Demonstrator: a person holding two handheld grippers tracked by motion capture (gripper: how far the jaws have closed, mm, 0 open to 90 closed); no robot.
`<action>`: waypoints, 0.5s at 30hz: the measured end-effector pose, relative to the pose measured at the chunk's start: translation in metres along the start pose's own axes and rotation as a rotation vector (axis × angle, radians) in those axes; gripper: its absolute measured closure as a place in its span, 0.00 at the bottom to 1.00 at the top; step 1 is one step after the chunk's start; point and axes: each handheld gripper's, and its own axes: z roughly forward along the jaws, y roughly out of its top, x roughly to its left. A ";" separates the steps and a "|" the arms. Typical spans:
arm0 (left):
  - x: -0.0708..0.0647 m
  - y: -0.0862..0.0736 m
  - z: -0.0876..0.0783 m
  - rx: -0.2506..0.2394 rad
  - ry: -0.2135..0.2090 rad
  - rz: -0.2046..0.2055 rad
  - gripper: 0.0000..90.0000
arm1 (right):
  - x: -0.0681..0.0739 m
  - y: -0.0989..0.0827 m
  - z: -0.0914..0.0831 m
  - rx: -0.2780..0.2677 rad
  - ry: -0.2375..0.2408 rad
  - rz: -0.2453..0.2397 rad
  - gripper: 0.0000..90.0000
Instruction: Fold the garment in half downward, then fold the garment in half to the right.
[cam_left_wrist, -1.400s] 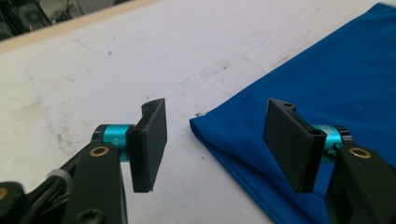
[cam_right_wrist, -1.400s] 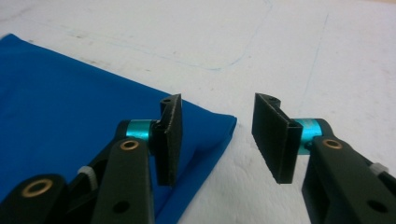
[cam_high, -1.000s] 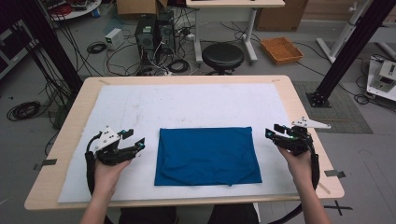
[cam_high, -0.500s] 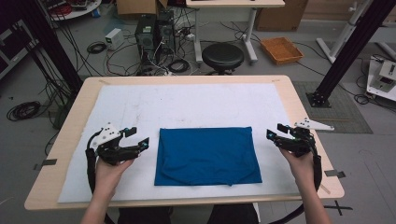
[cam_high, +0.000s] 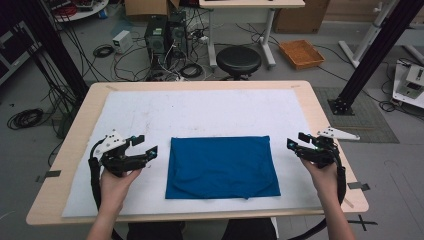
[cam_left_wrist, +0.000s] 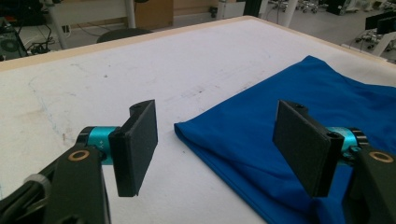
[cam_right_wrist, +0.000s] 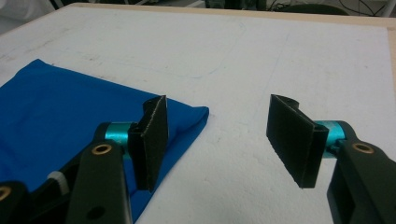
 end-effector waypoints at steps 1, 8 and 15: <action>0.000 0.000 0.000 0.001 -0.004 0.000 0.34 | 0.000 0.000 0.000 0.000 0.001 0.001 0.43; -0.003 0.001 0.003 0.012 -0.006 0.011 0.34 | 0.000 0.000 0.001 0.004 0.005 0.000 0.43; -0.009 0.000 0.004 0.027 -0.051 -0.033 0.35 | -0.001 0.001 0.000 -0.002 0.003 0.003 0.43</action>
